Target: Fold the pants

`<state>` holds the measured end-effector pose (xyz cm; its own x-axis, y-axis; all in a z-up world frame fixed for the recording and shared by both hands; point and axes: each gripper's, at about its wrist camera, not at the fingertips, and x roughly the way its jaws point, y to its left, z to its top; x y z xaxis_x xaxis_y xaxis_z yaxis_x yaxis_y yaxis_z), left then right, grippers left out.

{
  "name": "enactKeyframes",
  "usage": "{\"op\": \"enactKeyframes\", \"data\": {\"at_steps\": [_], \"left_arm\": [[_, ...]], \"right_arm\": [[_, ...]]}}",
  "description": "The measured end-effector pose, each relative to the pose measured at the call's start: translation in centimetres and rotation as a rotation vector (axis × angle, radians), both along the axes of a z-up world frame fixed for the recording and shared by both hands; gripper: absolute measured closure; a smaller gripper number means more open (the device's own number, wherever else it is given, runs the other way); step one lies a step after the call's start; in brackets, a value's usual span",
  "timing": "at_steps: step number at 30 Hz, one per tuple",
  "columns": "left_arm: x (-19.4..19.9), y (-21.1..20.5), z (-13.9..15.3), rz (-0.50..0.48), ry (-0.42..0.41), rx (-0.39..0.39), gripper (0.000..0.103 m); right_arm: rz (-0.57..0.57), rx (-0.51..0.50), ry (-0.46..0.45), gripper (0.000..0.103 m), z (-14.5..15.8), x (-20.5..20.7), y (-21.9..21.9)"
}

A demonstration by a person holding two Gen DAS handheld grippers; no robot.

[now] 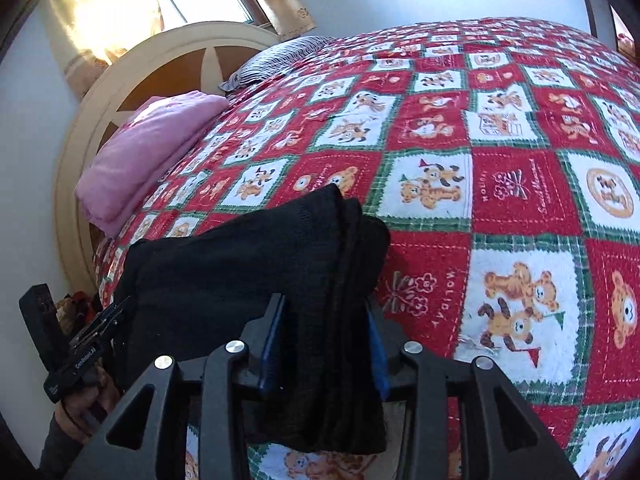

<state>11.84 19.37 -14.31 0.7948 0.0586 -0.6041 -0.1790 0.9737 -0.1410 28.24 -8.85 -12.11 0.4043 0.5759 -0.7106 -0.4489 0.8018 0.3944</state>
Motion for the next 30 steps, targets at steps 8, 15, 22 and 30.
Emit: {"op": "enactKeyframes", "data": {"at_steps": [8, 15, 22, 30], "left_arm": [[0.0, 0.3, -0.1, 0.015, 0.008, 0.003, 0.030], [-0.3, 0.4, -0.4, 0.024, 0.014, -0.001, 0.023], [-0.8, 0.4, 0.1, 0.038, 0.023, 0.032, 0.018], [-2.8, 0.8, 3.4, 0.130, -0.037, 0.070, 0.010]], "right_arm": [[-0.023, -0.031, -0.003, 0.051, -0.1, 0.0, -0.4], [-0.041, -0.039, -0.009, 0.045, -0.2, 0.1, -0.9], [-0.094, -0.046, -0.026, 0.038, 0.2, -0.2, -1.9], [-0.187, -0.129, -0.211, 0.036, 4.2, -4.1, -5.0]]}}
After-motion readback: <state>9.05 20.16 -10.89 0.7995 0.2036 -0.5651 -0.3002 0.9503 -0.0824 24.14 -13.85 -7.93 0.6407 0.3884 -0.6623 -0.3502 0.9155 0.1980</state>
